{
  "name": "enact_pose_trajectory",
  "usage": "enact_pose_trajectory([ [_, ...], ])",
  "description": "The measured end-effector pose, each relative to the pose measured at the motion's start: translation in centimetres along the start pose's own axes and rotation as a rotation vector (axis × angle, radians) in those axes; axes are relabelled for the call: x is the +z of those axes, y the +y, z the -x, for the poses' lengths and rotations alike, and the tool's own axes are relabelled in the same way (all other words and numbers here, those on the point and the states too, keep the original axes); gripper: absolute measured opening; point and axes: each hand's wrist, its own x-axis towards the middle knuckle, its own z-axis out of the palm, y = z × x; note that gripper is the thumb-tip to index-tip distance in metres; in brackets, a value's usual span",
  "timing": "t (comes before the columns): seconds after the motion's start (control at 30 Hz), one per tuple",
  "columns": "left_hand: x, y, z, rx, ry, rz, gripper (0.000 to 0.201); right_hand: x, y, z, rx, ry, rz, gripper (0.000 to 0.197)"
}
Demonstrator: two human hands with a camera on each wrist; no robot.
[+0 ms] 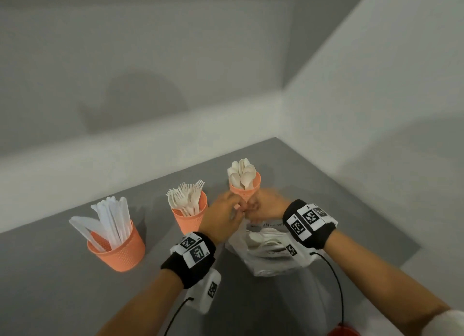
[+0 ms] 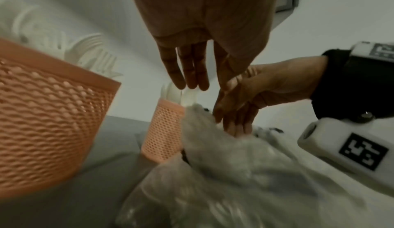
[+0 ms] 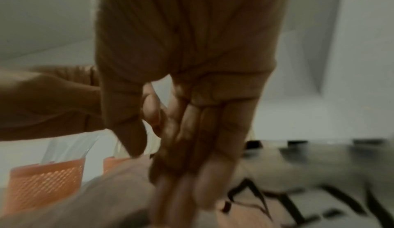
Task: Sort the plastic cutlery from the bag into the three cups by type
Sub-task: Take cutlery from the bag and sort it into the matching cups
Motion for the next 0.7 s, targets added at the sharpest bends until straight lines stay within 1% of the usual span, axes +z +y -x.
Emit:
enact_pose_trajectory([
  [0.03, 0.7, 0.2, 0.2, -0.002, -0.053, -0.023, 0.014, 0.5, 0.4, 0.2, 0.036, -0.066, 0.068, 0.014],
  [0.07, 1.5, 0.1, 0.5, -0.016, -0.107, -0.064, 0.017, 0.9, 0.8, 0.5, 0.065, -0.099, 0.152, 0.013],
  [0.1, 2.2, 0.0, 0.8, -0.055, -0.173, -0.116, 0.021, 1.3, 1.2, 0.7, 0.094, -0.110, 0.221, 0.016],
  [0.17, 3.1, -0.4, 1.5, -0.197, -0.293, -0.185, 0.032, 1.8, 2.1, 1.0, 0.169, -0.141, 0.271, 0.024],
  [0.23, 3.3, -0.4, 2.1, -0.313, -0.359, -0.185, 0.041, 2.0, 2.6, 1.3, 0.217, -0.216, 0.279, 0.036],
  [0.27, 3.3, -0.4, 2.2, -0.338, -0.380, -0.181, 0.044, 2.1, 2.8, 1.5, 0.231, -0.253, 0.277, 0.043],
  [0.33, 3.3, -0.1, 2.2, -0.345, -0.413, -0.175, 0.049, 2.4, 3.0, 1.8, 0.260, -0.294, 0.279, 0.055],
  [0.37, 3.1, 0.2, 2.1, -0.339, -0.425, -0.168, 0.050, 2.5, 3.2, 1.8, 0.274, -0.297, 0.265, 0.057],
  [0.5, 2.4, 0.7, 1.7, -0.323, -0.462, -0.120, 0.054, 3.0, 3.8, 1.6, 0.328, -0.295, 0.187, 0.059],
  [0.63, 2.1, 1.0, 1.7, -0.294, -0.448, -0.105, 0.054, 3.8, 3.7, 0.8, 0.393, -0.219, 0.240, 0.064],
  [0.7, 1.9, 1.1, 1.7, -0.287, -0.433, -0.109, 0.053, 3.9, 3.9, 0.6, 0.397, -0.174, 0.245, 0.070],
])
